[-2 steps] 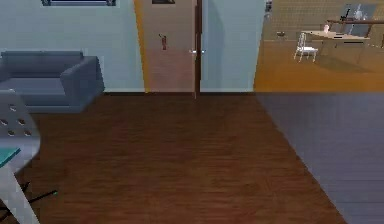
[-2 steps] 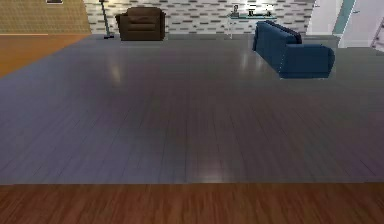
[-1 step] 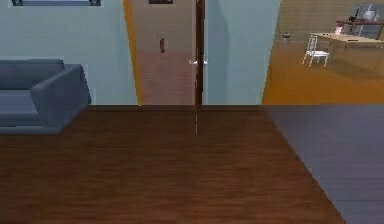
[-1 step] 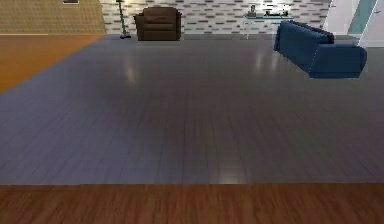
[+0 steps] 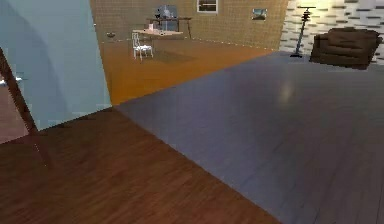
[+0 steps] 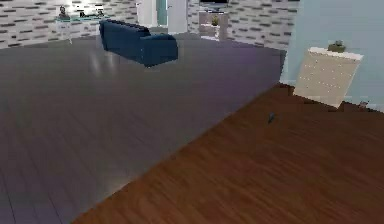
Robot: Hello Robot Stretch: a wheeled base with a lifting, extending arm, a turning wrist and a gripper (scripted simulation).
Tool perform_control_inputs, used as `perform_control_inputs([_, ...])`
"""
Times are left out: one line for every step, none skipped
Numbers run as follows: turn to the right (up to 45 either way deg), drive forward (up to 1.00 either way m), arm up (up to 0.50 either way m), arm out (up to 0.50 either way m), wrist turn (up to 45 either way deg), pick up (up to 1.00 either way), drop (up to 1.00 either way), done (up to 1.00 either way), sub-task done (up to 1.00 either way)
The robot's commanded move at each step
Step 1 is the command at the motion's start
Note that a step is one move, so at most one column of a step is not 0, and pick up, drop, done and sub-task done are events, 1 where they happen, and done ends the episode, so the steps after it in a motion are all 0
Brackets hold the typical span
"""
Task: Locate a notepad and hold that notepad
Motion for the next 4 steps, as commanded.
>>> perform_control_inputs([45.0, 0.00, 0.00, 0.00, 0.0, 0.00, 0.00, 0.00, 0.00])
perform_control_inputs([45.0, 0.00, 0.00, 0.00, 0.0, 0.00, 0.00, 0.00, 0.00])
perform_control_inputs([3.0, 0.00, 0.00, 0.00, 0.0, 0.00, 0.00, 0.00, 0.00])
perform_control_inputs([45.0, 0.00, 0.00, 0.00, 0.0, 0.00, 0.00, 0.00, 0.00])
